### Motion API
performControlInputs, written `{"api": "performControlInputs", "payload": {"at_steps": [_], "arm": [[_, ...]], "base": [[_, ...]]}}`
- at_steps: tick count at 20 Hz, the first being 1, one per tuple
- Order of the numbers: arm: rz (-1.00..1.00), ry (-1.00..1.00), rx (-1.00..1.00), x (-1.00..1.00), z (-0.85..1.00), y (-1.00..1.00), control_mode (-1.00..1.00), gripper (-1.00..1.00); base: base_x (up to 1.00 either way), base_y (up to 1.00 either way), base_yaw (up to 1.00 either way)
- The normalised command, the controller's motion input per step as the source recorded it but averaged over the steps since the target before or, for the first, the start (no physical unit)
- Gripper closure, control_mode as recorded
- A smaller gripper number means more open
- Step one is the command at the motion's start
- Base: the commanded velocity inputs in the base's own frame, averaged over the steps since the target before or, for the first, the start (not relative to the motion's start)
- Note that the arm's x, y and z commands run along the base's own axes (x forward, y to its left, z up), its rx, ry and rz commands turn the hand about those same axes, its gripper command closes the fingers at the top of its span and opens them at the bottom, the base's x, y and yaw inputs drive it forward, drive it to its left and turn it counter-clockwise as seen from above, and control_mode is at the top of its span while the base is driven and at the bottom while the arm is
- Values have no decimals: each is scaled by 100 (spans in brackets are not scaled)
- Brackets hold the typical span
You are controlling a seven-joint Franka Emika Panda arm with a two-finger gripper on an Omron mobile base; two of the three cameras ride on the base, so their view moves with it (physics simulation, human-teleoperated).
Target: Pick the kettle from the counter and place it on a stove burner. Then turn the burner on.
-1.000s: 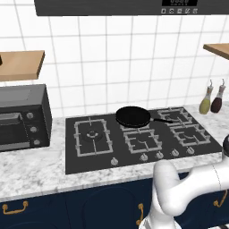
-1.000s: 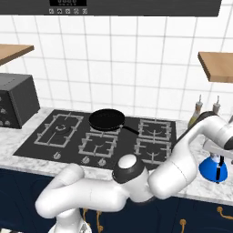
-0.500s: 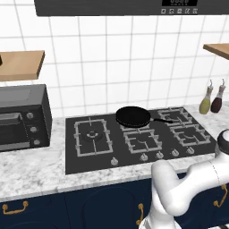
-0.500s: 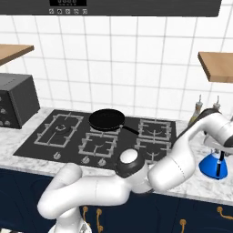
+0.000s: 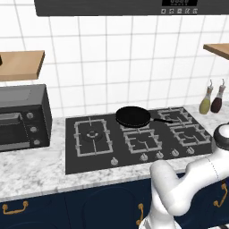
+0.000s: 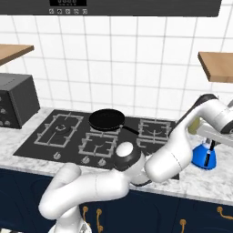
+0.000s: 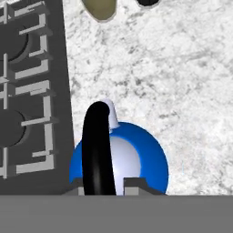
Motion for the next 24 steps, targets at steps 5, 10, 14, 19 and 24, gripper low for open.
{"api": "performControlInputs", "payload": {"at_steps": [5,10,14,19,24], "arm": [[0,-11,0,0,28,100,-100,100],[0,-17,0,0,6,100,-100,100],[-1,-19,-2,0,1,100,-100,100],[-1,-16,-9,0,0,100,-100,100],[-7,-29,-26,0,0,100,-100,100]], "base": [[0,0,0],[0,0,0],[0,0,0],[0,0,0],[0,0,0]]}}
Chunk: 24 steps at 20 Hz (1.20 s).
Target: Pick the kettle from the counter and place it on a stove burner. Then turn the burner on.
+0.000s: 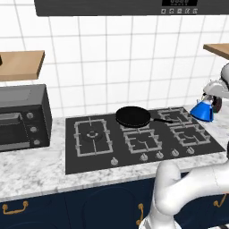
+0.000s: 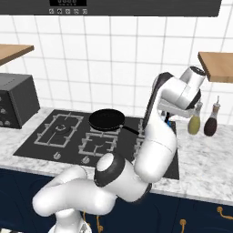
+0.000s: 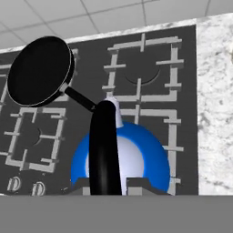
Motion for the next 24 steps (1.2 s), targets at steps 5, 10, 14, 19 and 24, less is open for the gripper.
{"api": "performControlInputs", "payload": {"at_steps": [5,10,14,19,24], "arm": [[-4,-9,-11,0,0,38,-100,100],[0,0,-13,0,-35,5,-100,100],[0,0,-13,0,-46,10,-100,100],[0,0,-11,0,-38,6,-100,100],[0,-4,0,0,-5,0,-100,100]], "base": [[0,0,0],[0,0,0],[0,0,0],[0,0,0],[0,0,0]]}}
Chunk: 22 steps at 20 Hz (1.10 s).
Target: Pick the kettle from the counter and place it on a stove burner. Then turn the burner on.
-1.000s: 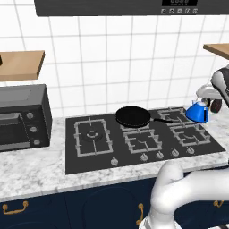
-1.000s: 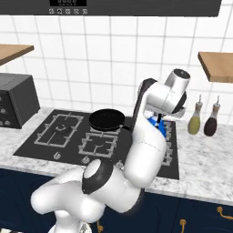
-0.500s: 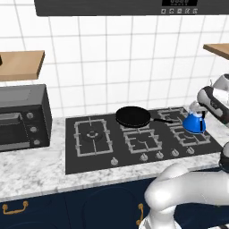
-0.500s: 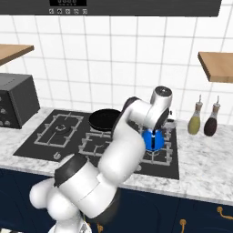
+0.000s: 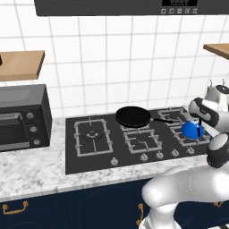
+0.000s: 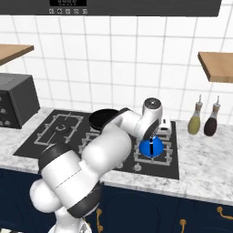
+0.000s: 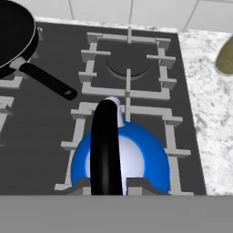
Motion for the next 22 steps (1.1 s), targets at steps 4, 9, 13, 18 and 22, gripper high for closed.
{"api": "performControlInputs", "payload": {"at_steps": [4,9,13,18,22], "arm": [[0,-8,0,9,0,0,-100,100],[0,-4,0,16,0,0,-100,100],[0,0,0,6,0,0,-100,100],[0,0,0,3,0,-1,-100,100],[-2,0,0,0,0,-2,-100,-100]], "base": [[0,0,0],[0,0,0],[0,0,0],[0,0,0],[0,0,0]]}}
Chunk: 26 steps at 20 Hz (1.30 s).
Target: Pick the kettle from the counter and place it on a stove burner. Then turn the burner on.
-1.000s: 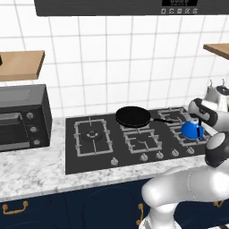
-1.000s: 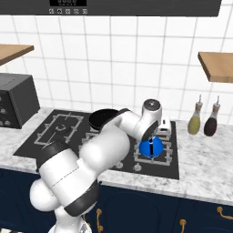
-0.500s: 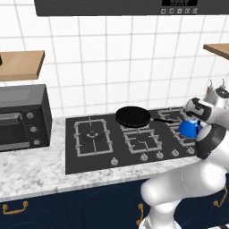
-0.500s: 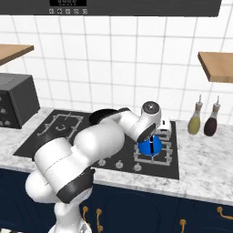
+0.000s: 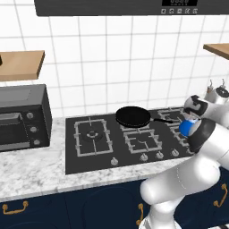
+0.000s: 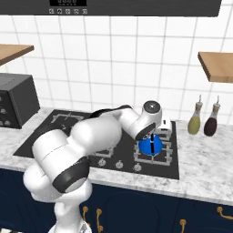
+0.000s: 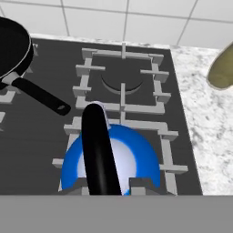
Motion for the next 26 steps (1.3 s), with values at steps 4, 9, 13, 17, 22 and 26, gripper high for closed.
{"api": "performControlInputs", "payload": {"at_steps": [4,9,13,17,22,26], "arm": [[0,0,0,0,0,0,-100,-100],[-3,0,0,0,36,1,-100,-100],[-2,0,0,-30,57,15,-100,-100],[0,11,0,-96,5,43,-100,-100],[0,12,-7,-100,-47,53,-100,-100],[7,18,-9,-96,-77,24,-100,-100]], "base": [[0,0,0],[0,0,0],[0,0,0],[0,0,0],[0,0,0],[0,0,0]]}}
